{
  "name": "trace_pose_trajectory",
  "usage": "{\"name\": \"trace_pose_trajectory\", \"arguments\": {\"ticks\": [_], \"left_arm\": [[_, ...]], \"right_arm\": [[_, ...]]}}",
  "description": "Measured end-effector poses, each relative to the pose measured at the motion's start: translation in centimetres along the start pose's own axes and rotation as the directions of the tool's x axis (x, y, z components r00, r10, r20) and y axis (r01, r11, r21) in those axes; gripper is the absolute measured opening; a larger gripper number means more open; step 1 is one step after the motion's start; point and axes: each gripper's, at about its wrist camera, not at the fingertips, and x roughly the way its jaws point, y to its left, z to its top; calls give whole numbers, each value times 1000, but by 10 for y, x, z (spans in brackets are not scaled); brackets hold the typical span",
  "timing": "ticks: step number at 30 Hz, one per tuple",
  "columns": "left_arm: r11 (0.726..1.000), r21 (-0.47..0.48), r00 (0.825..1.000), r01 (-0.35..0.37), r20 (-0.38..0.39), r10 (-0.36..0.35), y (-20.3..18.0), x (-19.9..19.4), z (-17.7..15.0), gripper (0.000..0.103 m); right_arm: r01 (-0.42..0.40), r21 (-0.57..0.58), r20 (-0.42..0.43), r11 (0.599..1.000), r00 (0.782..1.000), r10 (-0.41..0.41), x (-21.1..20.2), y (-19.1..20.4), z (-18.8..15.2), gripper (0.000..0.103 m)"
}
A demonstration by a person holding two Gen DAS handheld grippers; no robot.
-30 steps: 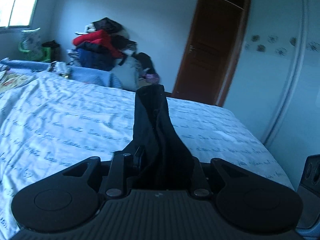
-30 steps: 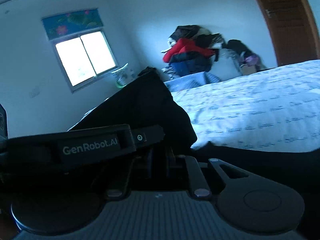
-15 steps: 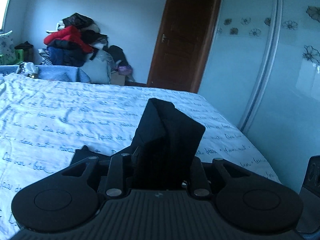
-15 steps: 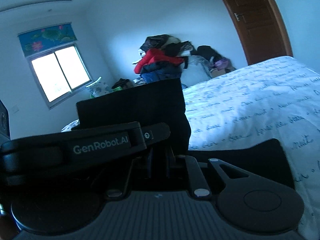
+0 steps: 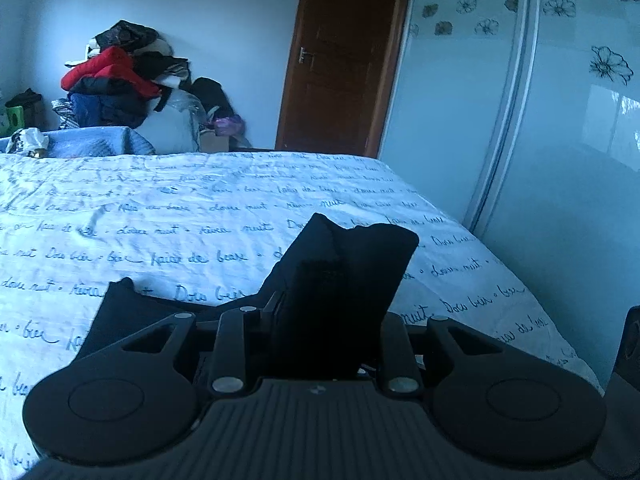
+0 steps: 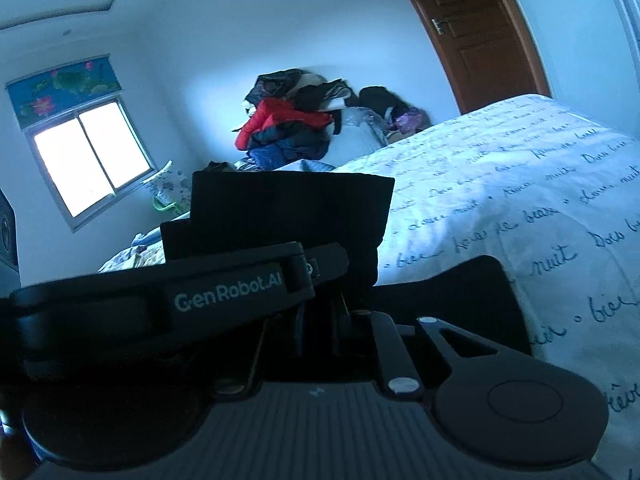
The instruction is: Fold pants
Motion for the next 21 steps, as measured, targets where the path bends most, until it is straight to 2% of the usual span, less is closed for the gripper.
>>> {"name": "trace_pose_trajectory", "arguments": {"ticks": [11,21], "left_arm": [[999,31,999,11,-34,-10,-16,23,-9,30],[999,28,999,18,-49,-16,-23,35,-12,31]], "right_arm": [[25,58,1,998,1000,-25,-1,-30,-6,13],[37,79,-4,996,999,-37,-4,-37,-7,13]]}}
